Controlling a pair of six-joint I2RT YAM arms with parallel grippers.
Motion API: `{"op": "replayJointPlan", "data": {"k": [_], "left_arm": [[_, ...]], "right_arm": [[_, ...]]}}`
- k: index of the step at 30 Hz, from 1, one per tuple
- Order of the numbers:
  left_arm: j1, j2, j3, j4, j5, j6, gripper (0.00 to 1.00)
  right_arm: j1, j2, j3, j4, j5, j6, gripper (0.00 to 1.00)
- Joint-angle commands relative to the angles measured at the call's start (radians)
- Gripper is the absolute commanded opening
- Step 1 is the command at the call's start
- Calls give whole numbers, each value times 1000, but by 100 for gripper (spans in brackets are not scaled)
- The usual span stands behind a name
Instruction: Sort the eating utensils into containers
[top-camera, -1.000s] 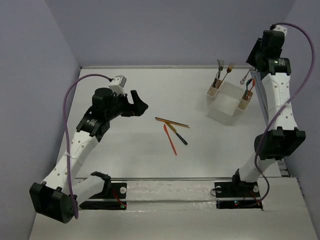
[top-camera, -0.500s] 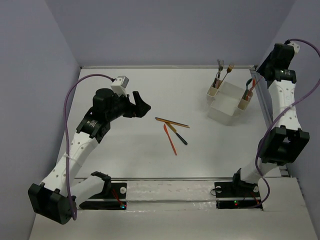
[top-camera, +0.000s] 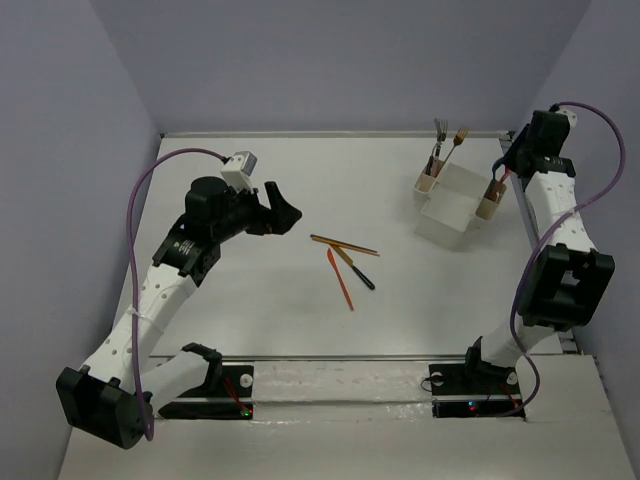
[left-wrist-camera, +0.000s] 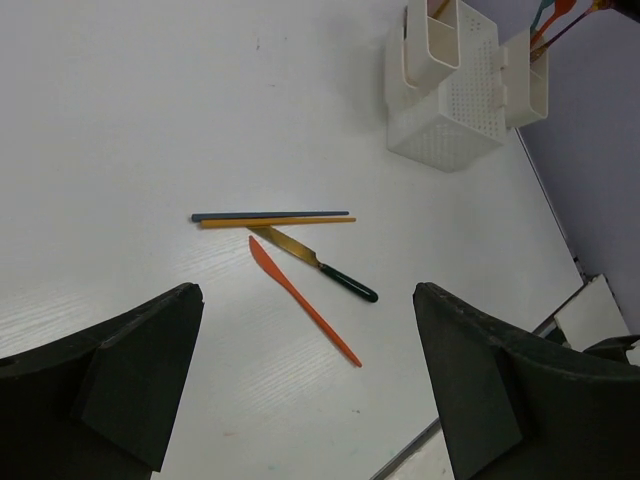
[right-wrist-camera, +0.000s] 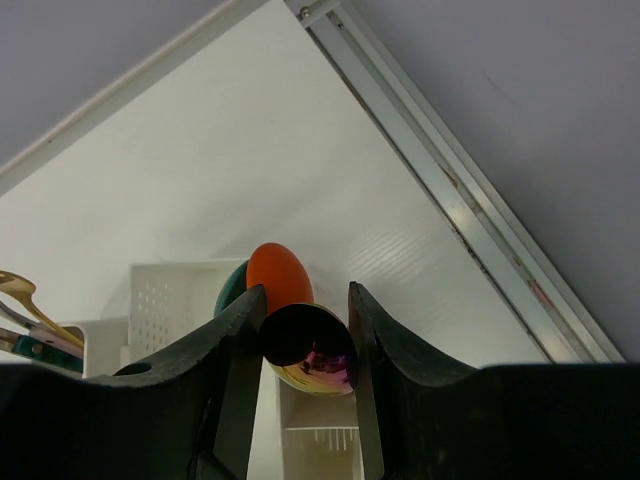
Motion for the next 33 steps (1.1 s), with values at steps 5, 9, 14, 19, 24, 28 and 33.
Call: {"op": "replayJointPlan", "data": {"k": [5, 9, 14, 19, 24, 28, 33], "left_arm": [[-3, -11, -20, 71, 24, -22, 99], [-3, -16, -34, 77, 32, -36, 99], [-3, -23, -34, 74, 27, -35, 99], [-3, -25, -19, 65, 19, -19, 99], [-3, -6, 24, 48, -14, 5, 99], [-3, 7, 62, 47, -31, 13, 99], [-3, 27, 93, 42, -37, 21, 99]], "right_arm": [[2, -34, -37, 64, -38, -14, 40], [2, -20, -20, 23, -51, -22, 56], [2, -18, 34, -25, -66, -28, 69], [20, -50, 106, -108, -107, -28, 71], [190, -122, 63, -164, -60, -55, 71], [388, -184, -23, -186, -93, -37, 66], [657, -176, -151, -232, -142, 21, 53]]}}
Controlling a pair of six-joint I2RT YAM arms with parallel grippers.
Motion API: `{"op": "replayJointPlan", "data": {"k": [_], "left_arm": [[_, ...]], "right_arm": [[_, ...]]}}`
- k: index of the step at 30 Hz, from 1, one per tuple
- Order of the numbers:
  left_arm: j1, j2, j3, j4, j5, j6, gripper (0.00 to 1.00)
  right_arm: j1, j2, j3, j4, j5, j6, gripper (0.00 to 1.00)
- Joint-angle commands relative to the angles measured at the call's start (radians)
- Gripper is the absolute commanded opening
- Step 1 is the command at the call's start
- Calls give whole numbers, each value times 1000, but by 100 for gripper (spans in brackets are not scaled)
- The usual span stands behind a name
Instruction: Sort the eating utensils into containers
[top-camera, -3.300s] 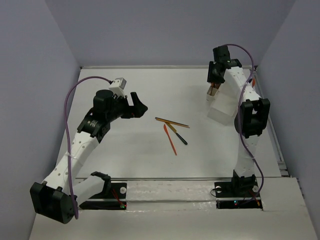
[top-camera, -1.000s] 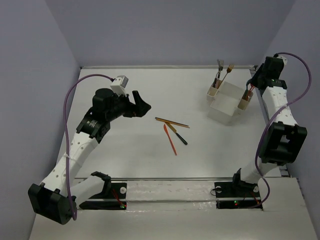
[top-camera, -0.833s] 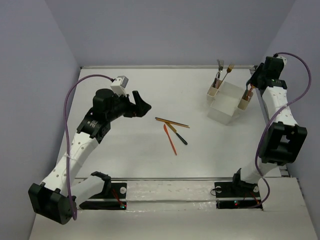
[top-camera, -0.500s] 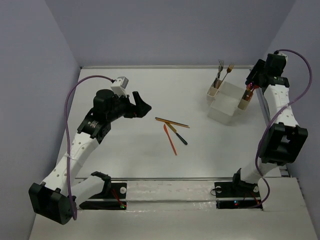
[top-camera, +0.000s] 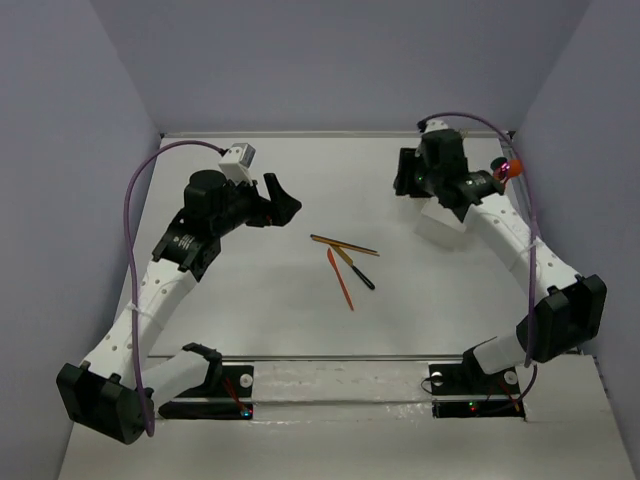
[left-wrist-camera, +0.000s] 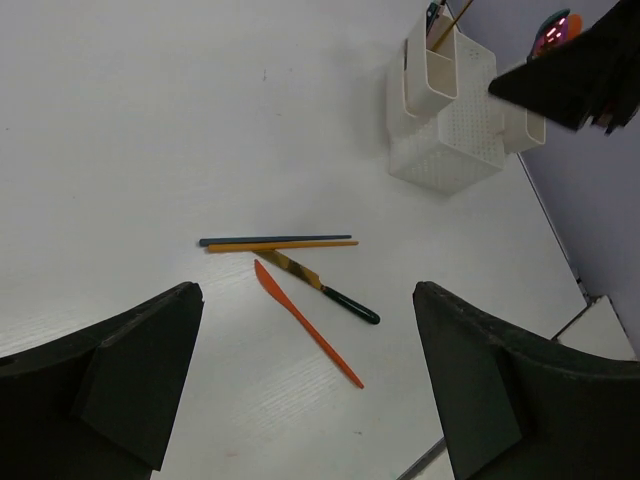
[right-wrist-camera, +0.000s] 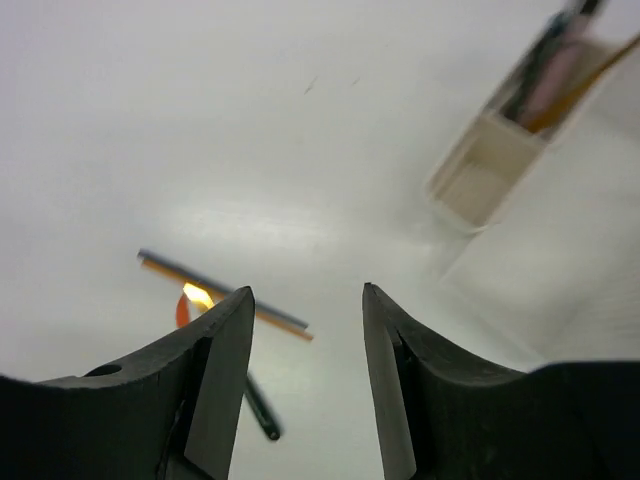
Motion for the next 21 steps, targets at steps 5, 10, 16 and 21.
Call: {"op": "replayJointPlan", "data": {"k": [5, 10, 16, 21], "left_arm": [[-3, 13, 63, 20, -18, 34, 99], [-3, 14, 64, 18, -12, 34, 99], [-3, 0, 41, 20, -11, 26, 99], [-3, 2, 24, 31, 2, 19, 99]], "right_arm": [[351, 88, -147, -80, -91, 95, 43], [386, 205, -119, -100, -129, 72, 37], [406, 345, -70, -197, -157, 2, 46], [417, 414, -56, -231, -198, -14, 47]]}}
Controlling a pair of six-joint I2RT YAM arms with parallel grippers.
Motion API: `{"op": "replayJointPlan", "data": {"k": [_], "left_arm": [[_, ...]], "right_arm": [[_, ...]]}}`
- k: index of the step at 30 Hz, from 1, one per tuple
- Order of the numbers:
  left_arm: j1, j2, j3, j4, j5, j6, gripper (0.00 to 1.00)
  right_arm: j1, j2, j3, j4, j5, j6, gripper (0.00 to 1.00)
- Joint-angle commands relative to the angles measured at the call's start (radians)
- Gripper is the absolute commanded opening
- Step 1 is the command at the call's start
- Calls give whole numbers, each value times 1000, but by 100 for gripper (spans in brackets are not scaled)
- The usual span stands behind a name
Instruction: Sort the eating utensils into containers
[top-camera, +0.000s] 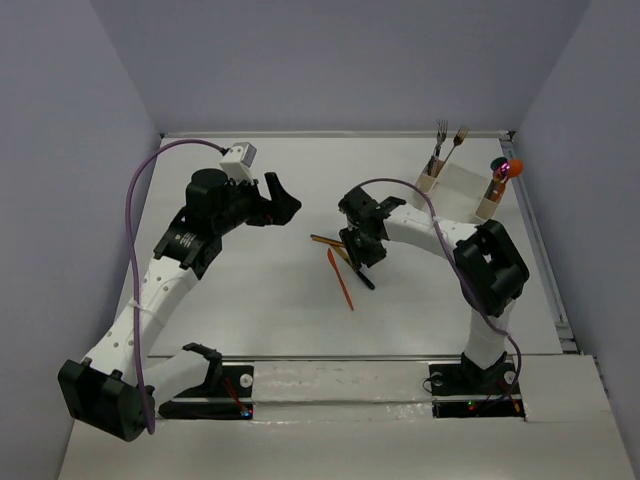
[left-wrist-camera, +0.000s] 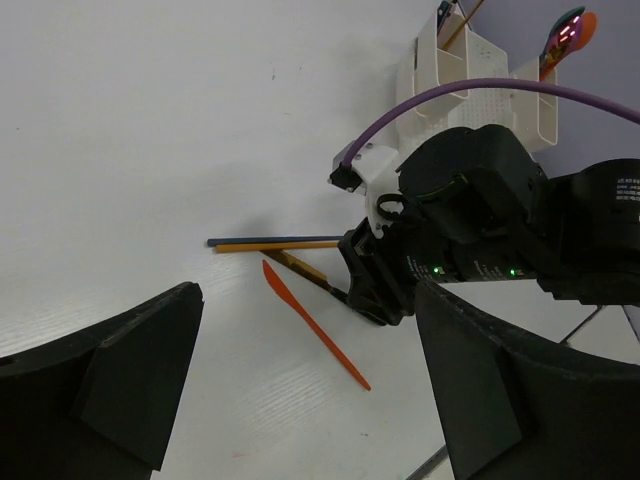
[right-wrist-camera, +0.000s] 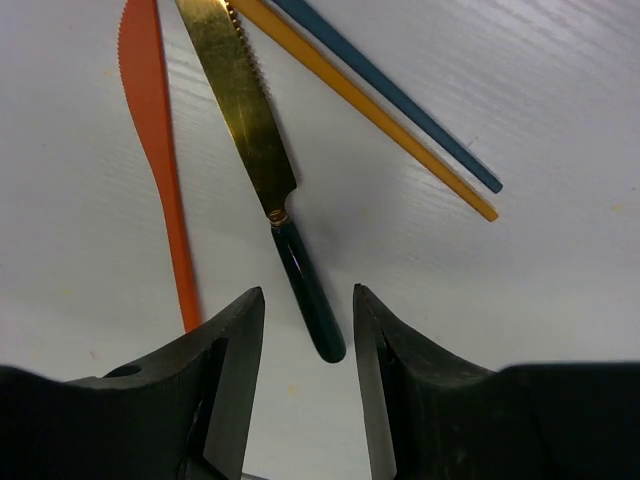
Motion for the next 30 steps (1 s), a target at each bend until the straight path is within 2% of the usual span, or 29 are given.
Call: {"op": "replayJointPlan", "data": {"k": [1, 10, 12, 14, 17, 25, 30], "left_arm": [[-3, -17, 6, 37, 18, 3, 99], [-3, -13, 2, 46, 27, -3, 99], [-3, -14, -3, 47, 28, -3, 99], [-3, -17, -6, 49, 30, -5, 99], [-3, -17, -15, 52, 30, -5, 99], [-3, -22, -33, 60, 28, -6, 99], [-3, -17, -35, 61, 30, -6, 99]], "right_arm": [[21, 33, 49, -53, -35, -34, 47], [31, 119, 75, -34, -29, -48, 46], [40, 139, 80, -36, -32, -48, 42], [40, 148, 77, -36, -30, -48, 28], [49, 150, 58, -60, -40, -42, 19], [67, 28, -26, -145, -73, -34, 12], [67, -78, 29, -218, -110, -49, 7]]}}
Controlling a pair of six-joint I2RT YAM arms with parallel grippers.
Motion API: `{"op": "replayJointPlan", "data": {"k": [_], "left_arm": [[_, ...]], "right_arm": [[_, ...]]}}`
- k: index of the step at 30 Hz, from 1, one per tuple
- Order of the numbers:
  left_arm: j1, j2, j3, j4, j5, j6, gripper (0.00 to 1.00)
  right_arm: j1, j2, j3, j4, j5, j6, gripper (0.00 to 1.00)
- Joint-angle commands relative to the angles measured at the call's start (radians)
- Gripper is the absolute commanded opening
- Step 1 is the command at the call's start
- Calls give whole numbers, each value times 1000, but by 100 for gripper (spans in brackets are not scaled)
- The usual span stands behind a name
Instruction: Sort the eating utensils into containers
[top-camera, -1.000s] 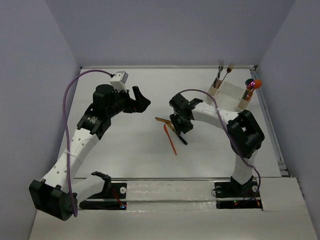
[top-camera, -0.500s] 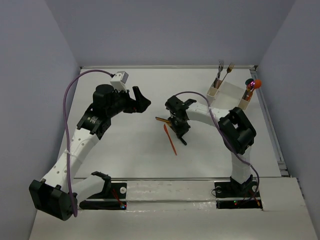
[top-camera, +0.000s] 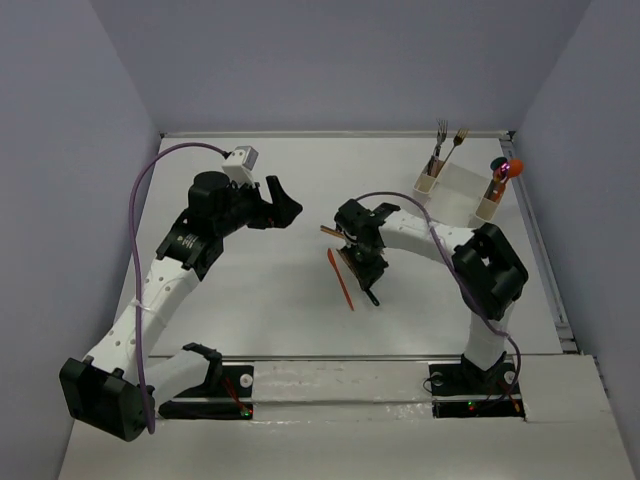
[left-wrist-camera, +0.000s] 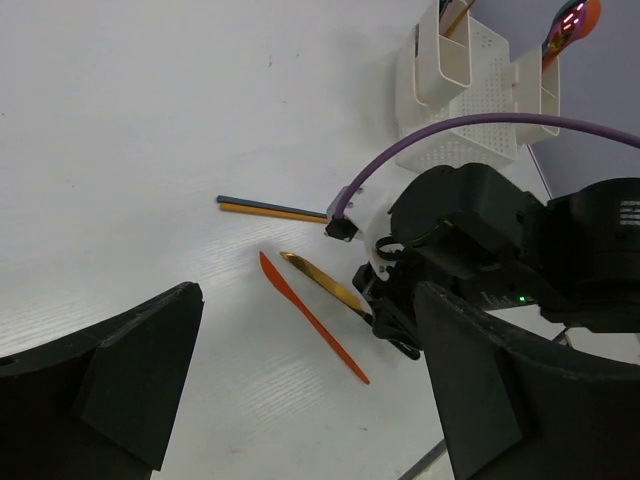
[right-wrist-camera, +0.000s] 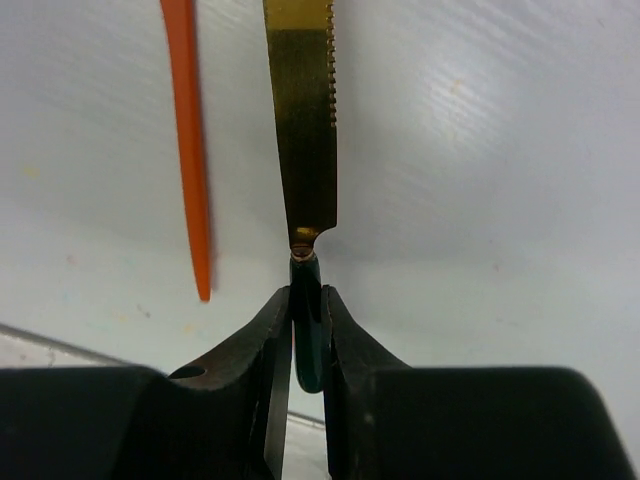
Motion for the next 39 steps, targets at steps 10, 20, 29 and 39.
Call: {"op": "replayJointPlan", "data": {"k": [10, 20, 29, 39], "left_arm": [[-3, -14, 22, 30, 7, 12, 99], [-3, -31, 24, 26, 0, -14, 99], [-3, -59, 21, -6, -39, -32, 99], [-3, -74, 16, -25, -56, -35, 99]], "right_arm": [[-147, -203, 403, -59, 71, -18, 7], [-465, -172, 406, 466, 283, -24, 7], [-523, -92, 387, 579, 331, -87, 7], [-532, -160, 173, 668, 350, -59, 7]]}}
